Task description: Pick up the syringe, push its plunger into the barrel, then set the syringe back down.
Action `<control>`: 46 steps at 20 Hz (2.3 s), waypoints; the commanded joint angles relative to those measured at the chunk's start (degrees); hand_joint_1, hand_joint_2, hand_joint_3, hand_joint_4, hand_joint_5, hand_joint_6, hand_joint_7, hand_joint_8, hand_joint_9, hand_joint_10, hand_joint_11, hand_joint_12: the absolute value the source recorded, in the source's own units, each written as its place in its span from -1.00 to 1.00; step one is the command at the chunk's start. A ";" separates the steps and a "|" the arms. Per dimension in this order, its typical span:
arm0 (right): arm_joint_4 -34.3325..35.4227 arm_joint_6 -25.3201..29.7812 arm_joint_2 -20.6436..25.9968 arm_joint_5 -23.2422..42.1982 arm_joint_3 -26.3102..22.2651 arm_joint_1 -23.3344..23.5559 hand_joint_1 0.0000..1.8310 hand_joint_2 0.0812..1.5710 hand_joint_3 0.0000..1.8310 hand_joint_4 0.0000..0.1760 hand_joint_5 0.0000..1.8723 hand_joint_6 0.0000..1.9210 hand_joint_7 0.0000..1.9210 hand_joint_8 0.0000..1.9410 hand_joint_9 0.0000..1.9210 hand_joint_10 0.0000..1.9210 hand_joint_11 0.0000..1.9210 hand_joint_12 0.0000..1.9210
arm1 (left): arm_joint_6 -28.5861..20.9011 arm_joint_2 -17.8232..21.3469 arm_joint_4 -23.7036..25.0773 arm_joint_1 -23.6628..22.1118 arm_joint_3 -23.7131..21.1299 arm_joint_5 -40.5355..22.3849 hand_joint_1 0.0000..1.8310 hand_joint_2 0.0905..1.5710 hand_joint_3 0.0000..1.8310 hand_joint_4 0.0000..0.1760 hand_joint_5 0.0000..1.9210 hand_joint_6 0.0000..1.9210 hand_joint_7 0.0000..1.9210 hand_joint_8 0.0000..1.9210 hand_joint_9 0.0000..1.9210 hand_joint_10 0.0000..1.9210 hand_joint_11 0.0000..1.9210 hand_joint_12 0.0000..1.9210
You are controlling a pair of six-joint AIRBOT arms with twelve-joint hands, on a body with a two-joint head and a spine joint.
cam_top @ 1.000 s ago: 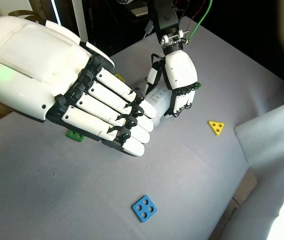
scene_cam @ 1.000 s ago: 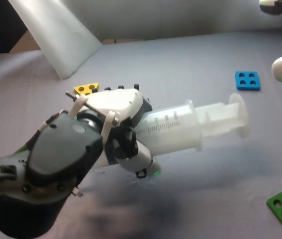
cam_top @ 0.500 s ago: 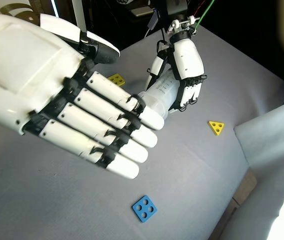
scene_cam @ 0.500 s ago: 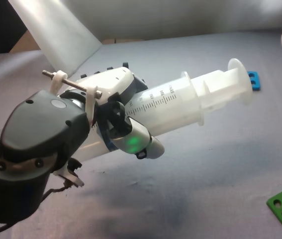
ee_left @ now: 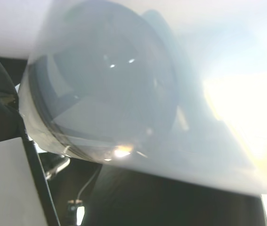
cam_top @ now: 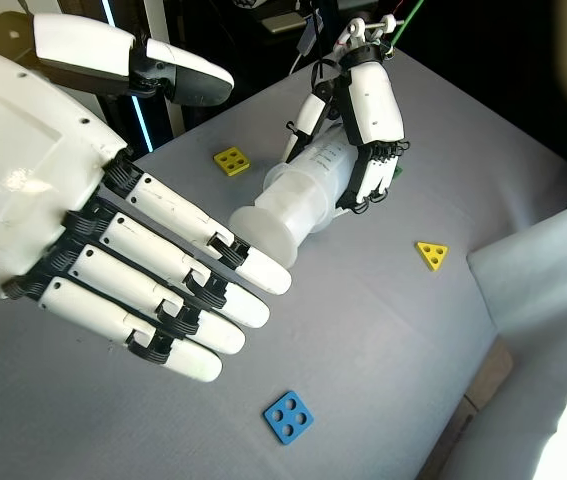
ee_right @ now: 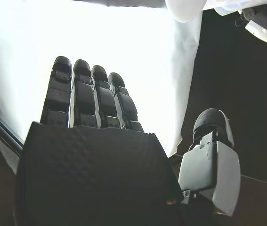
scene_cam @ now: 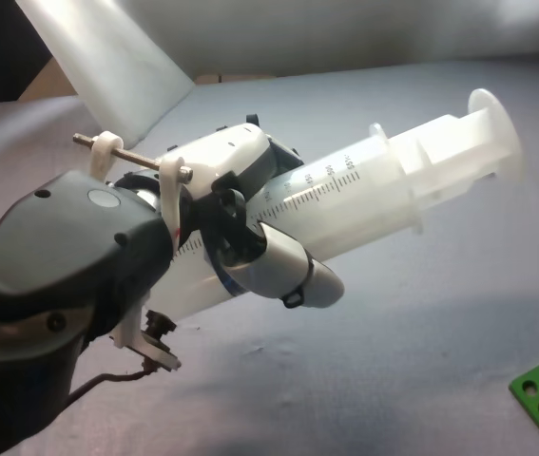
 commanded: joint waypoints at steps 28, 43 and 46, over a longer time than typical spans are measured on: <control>-0.63 28.30 -0.38 13.85 -0.12 -10.72 -1.00 0.23 -1.00 -1.00 -1.00 -1.00 -1.00 -1.00 -1.00 -1.00 -1.00 -1.00 | -5.03 0.45 6.77 -1.12 -0.51 -0.60 0.51 0.35 -1.00 -1.00 0.01 0.03 0.15 -0.21 -0.06 0.23 -0.30 0.23; -0.60 31.65 -4.95 19.58 -0.12 -11.67 -1.00 0.25 -1.00 -1.00 -1.00 -1.00 -1.00 -1.00 -1.00 -1.00 -1.00 -1.00 | -4.87 0.43 7.81 -1.17 -0.53 -1.12 0.51 0.35 -1.00 -1.00 0.02 0.05 0.14 -0.21 -0.08 0.23 -0.38 0.27; -0.60 31.30 -5.89 19.52 -0.11 -11.29 -1.00 0.25 -1.00 -1.00 -1.00 -1.00 -1.00 -1.00 -1.00 -1.00 -1.00 -1.00 | -4.86 0.42 7.82 -1.19 -0.56 -1.12 0.51 0.35 -1.00 -1.00 0.02 0.05 0.15 -0.25 -0.05 0.20 -0.31 0.21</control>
